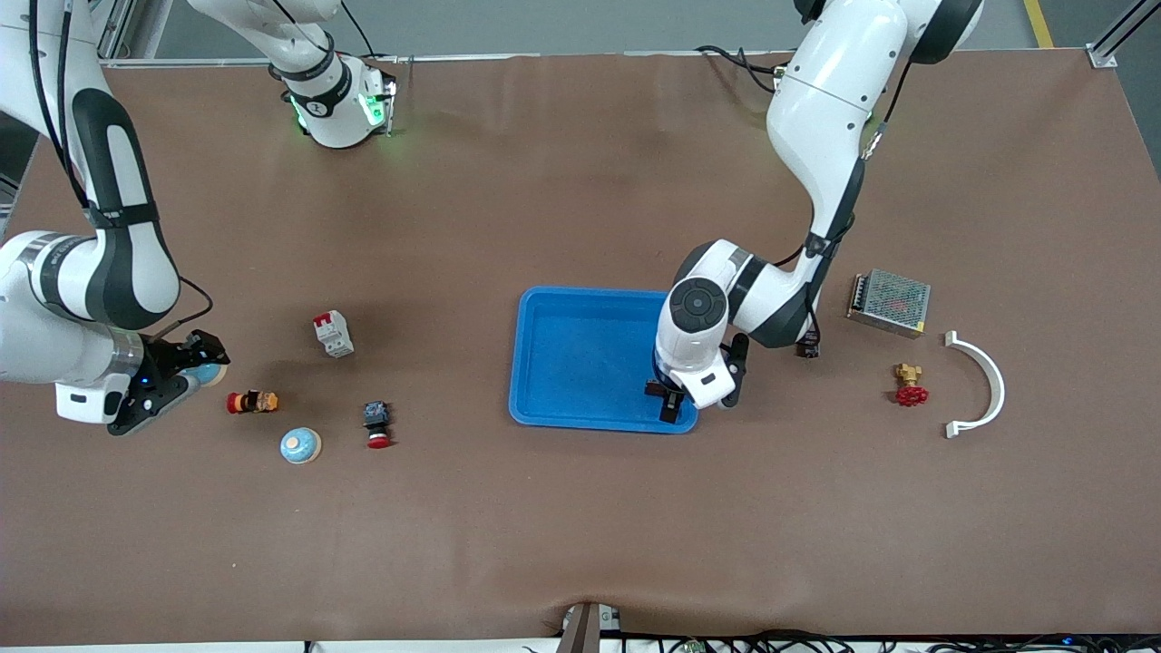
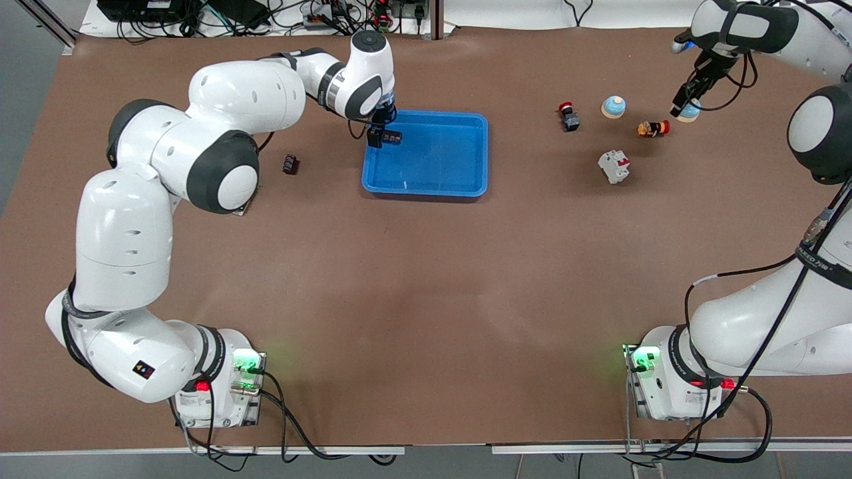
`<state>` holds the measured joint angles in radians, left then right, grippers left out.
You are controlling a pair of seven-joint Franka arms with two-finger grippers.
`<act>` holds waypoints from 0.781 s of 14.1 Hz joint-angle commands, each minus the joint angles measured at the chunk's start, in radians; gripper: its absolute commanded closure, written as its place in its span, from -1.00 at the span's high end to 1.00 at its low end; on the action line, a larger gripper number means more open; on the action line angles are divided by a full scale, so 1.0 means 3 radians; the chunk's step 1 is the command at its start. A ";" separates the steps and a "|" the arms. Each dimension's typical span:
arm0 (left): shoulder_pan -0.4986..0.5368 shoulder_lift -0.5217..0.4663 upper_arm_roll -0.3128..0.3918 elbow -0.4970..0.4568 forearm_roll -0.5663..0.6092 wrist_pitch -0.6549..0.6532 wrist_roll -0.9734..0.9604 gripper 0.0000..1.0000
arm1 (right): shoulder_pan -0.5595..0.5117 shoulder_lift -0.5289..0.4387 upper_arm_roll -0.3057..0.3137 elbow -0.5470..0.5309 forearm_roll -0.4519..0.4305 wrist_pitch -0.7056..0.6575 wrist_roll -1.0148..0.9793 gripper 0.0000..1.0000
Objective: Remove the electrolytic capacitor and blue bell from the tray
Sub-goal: 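Carry the bell with the right gripper while the left gripper grasps capacitor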
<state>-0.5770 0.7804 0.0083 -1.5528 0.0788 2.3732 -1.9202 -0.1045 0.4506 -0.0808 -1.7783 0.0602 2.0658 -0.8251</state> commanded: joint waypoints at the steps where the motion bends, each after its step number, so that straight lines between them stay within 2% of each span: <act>1: -0.0055 0.0063 0.0029 0.0099 0.0095 -0.0001 -0.0068 1.00 | -0.0127 -0.0060 0.0065 -0.0228 -0.0027 0.0231 -0.0108 -0.14; 7: -0.0055 0.0073 0.0029 0.0099 0.0100 0.0005 -0.0068 1.00 | -0.0148 -0.0081 0.0075 -0.0836 0.0024 0.0982 -0.0139 -0.14; 11: -0.0091 0.0078 0.0029 0.0099 0.0100 0.0005 -0.0068 1.00 | -0.0132 -0.0075 0.0080 -0.0919 0.0126 0.1034 -0.0134 -0.14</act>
<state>-0.5883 0.7886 0.0081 -1.5451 0.0806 2.3732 -1.9202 -0.1305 0.4522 -0.0710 -2.0276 0.0730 2.3664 -0.8533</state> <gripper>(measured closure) 0.000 0.308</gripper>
